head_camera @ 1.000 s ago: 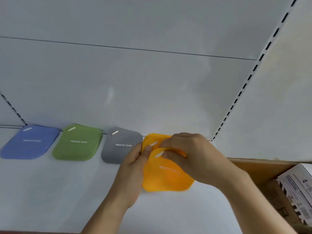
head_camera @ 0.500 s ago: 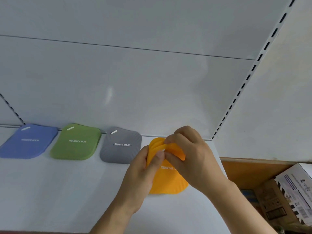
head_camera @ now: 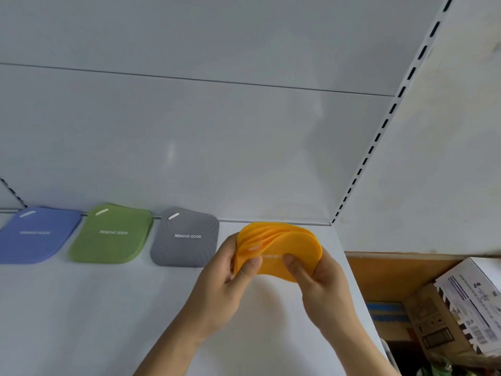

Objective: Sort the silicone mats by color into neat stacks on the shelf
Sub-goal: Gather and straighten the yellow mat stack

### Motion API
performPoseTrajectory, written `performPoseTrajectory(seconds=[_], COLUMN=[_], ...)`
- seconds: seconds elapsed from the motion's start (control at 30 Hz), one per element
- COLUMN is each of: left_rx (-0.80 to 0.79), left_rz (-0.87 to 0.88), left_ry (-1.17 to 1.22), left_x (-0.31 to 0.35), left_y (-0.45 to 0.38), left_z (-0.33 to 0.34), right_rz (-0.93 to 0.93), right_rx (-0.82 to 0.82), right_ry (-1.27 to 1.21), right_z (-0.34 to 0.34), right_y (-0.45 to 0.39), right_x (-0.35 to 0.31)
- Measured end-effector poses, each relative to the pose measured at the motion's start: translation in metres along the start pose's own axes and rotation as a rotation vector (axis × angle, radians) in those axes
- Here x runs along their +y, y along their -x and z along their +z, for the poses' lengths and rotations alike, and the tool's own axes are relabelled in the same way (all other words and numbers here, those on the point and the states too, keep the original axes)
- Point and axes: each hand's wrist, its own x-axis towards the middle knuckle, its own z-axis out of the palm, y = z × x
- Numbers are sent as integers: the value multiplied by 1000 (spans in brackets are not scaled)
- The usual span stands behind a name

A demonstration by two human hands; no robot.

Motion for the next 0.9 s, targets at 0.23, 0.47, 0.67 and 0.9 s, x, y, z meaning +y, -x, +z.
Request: performPoseTrajectory(seconds=[0.23, 0.47, 0.67, 0.9], left_rx=[245, 417, 400, 391], left_rz=[-118, -218, -222, -228], left_ry=[30, 79, 52, -2], left_x=[-9, -15, -7, -8], left_y=[2, 1, 3, 2], left_z=[22, 40, 43, 41], right_rz=[-98, 120, 149, 167], right_rx=[126, 179, 176, 175], right_ry=[44, -46, -37, 47], right_z=[14, 22, 24, 22], right_y=[11, 11, 15, 12], right_x=[13, 21, 16, 14])
